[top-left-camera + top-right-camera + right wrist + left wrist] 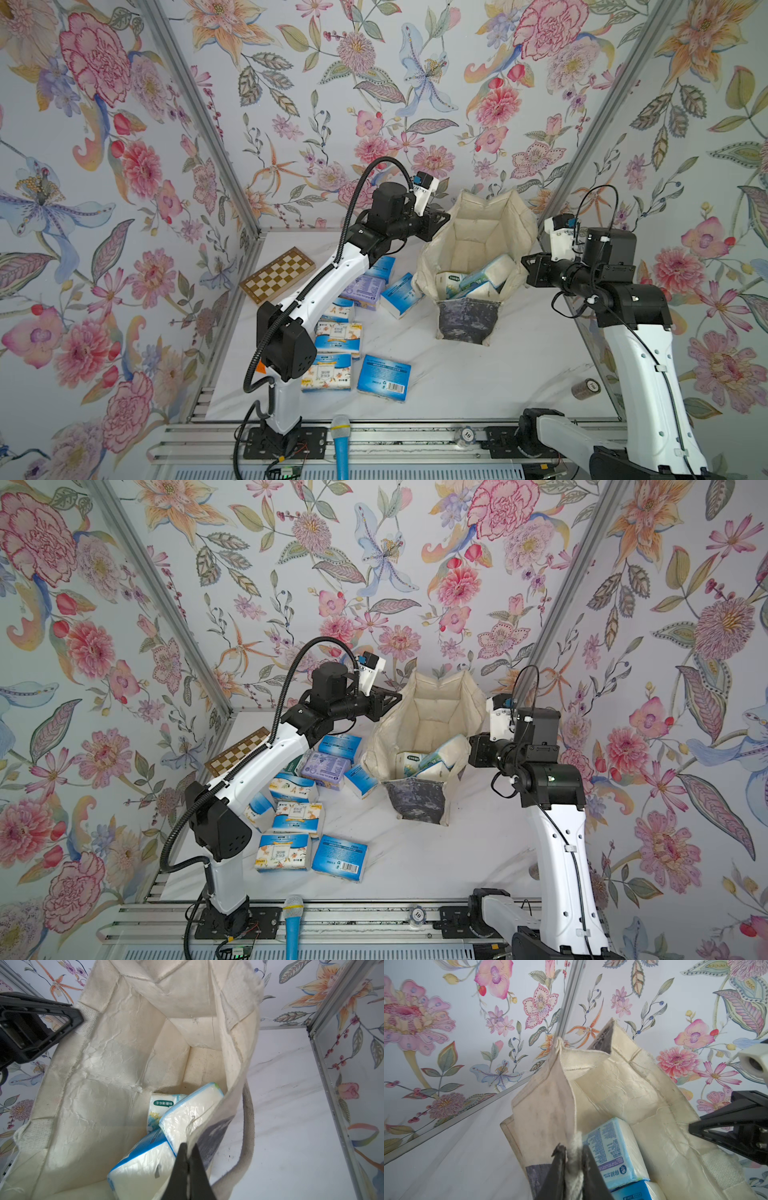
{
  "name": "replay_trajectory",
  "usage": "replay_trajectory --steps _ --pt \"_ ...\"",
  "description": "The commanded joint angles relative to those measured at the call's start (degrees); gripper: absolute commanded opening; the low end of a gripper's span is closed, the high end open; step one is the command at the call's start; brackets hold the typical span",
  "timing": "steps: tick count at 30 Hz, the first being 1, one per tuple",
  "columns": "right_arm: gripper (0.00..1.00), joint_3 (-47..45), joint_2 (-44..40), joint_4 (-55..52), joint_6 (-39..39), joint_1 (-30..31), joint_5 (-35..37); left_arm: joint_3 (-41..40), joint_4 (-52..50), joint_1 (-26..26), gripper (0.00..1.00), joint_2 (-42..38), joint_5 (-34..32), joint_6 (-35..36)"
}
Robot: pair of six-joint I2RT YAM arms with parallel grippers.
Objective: Put tissues into the canvas bag
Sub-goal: Adjust the canvas bag at the center of the board.
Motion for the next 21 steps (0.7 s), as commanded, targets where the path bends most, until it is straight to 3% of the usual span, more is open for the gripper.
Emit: replay_trajectory --steps 1,6,12,21 --pt "0.00 2.98 2.36 -1.04 -1.56 -0.37 0.37 2.31 1.73 -1.42 0.17 0.28 1.66 -1.63" --pt "0.00 1.09 5.06 -3.32 -2.18 -1.68 -4.34 -3.82 -4.63 -1.55 0.18 -2.41 -4.49 1.72" --pt "0.00 -5.41 4.60 -4.09 -3.35 -1.96 -5.01 -15.70 -3.16 -1.41 0.18 -7.22 -8.89 0.99" --pt "0.00 -8.92 4.32 -4.80 -3.35 -2.81 0.07 -15.52 -2.27 0.68 0.18 -4.47 -11.82 3.39"
